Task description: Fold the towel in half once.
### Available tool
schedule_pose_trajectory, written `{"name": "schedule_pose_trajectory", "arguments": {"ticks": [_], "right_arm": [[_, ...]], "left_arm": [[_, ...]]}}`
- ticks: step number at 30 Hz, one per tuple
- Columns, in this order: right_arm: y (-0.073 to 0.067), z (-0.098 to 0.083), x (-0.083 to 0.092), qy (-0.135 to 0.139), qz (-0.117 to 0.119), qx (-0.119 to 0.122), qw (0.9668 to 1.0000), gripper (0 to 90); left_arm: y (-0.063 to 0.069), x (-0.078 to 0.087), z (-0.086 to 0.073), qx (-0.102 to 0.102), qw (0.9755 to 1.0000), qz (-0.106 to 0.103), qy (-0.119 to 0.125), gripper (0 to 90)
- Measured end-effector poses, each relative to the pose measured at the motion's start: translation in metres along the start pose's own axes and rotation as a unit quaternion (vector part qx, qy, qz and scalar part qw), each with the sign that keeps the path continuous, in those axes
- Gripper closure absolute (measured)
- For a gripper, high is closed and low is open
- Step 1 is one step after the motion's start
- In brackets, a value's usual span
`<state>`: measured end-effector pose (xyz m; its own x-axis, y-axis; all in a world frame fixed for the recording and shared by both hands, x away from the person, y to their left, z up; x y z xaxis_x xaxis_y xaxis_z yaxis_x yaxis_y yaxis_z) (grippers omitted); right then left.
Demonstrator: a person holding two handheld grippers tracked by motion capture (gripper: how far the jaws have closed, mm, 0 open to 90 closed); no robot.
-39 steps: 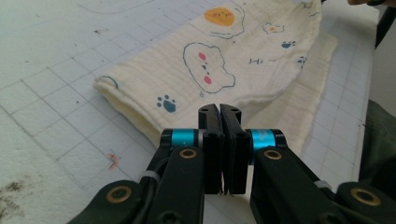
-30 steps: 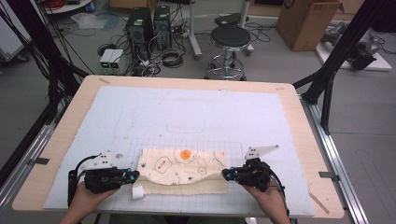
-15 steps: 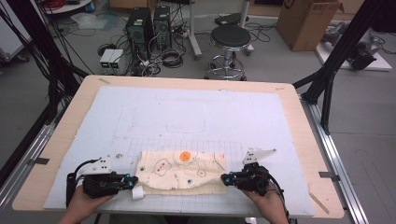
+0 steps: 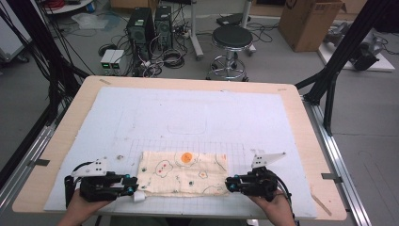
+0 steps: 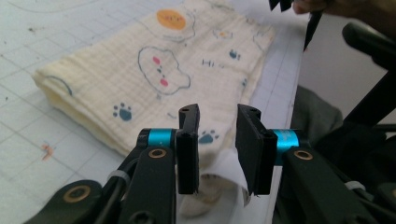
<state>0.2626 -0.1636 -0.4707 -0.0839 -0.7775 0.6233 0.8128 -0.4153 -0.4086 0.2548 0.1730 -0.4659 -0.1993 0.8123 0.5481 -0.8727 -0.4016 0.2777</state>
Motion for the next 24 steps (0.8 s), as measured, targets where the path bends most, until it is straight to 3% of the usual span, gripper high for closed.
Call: {"name": "schedule_pose_trajectory", "arguments": {"ticks": [3,8,10,17,24], "right_arm": [[-0.004,0.006,-0.007,-0.006,0.004,0.012,0.9999,69.5],[-0.010,0.005,-0.030,-0.050,0.004,0.039,0.9980,68.7],[-0.010,-0.001,-0.034,-0.071,0.001,0.042,0.9966,68.0],[-0.003,-0.015,-0.034,-0.086,-0.027,0.047,0.9948,71.2],[-0.001,-0.016,-0.034,-0.093,-0.056,0.069,0.9917,82.5]], "left_arm": [[0.002,-0.009,0.005,-0.004,0.9999,-0.006,-0.008,69.0],[-0.001,-0.028,-0.007,-0.022,0.9962,0.028,-0.080,73.2],[-0.001,-0.029,-0.011,-0.019,0.9952,0.031,-0.091,73.5],[-0.003,-0.027,-0.021,-0.011,0.9943,0.031,-0.101,75.3],[-0.003,-0.028,-0.023,-0.028,0.9932,0.044,-0.104,77.1]]}}
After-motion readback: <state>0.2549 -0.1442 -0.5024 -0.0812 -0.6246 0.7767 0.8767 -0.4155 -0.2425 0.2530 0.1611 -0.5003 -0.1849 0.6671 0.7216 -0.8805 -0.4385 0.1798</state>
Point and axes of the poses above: each handheld gripper's, and its own axes: x roughly backward along the jaws, z roughly out of its top, y roughly to its right, the point moved 9 cm from there along -x, roughly forward along the jaws, and after that the axes turned 8 degrees about -y, right-handed, at the moved point
